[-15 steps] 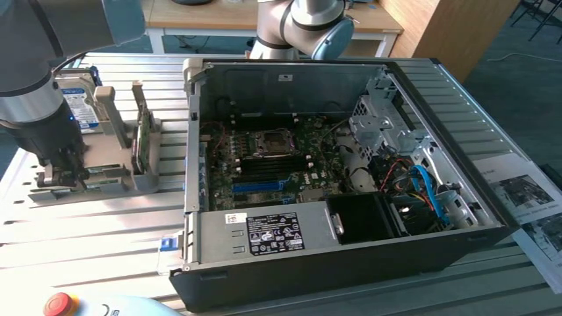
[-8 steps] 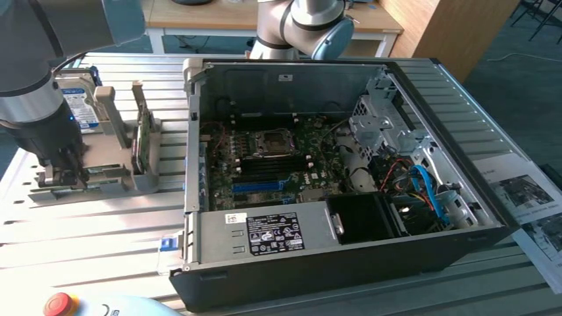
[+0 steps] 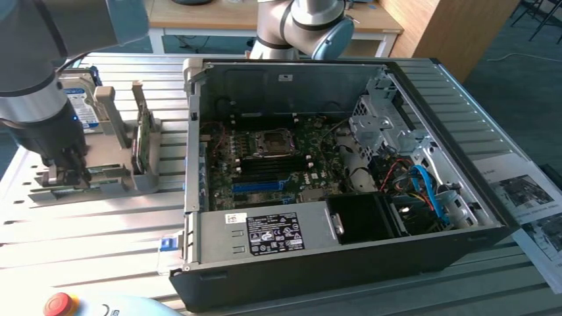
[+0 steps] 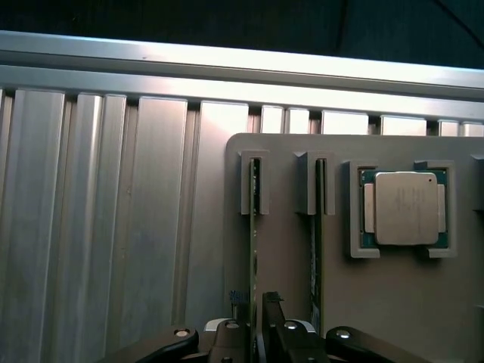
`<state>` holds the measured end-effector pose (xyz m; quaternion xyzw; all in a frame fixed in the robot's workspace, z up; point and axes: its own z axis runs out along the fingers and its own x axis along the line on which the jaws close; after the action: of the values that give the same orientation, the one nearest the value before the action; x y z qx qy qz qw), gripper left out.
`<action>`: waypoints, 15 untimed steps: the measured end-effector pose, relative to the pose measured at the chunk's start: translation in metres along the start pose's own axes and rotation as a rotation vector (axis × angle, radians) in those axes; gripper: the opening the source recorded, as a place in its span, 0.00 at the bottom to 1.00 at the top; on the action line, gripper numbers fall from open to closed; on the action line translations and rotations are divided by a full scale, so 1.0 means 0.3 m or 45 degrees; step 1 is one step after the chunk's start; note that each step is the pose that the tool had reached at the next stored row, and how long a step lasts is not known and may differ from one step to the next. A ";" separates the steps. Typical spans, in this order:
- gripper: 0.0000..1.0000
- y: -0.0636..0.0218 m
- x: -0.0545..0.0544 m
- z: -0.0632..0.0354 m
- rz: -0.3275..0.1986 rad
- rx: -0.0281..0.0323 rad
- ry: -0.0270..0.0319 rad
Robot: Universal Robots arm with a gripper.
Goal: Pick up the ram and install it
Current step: 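Pick up the ram and move it above insertion slot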
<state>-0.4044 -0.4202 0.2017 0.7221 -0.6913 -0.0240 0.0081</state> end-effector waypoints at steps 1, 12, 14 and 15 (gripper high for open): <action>0.21 -0.002 0.000 0.000 0.000 0.0000 0.0000; 0.21 -0.010 0.000 0.000 0.000 0.0000 0.0000; 0.21 -0.012 0.001 0.000 0.000 0.0001 -0.0001; 0.21 -0.013 0.001 -0.001 0.000 0.0001 0.0000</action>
<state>-0.4006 -0.4202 0.2017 0.7221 -0.6913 -0.0239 0.0081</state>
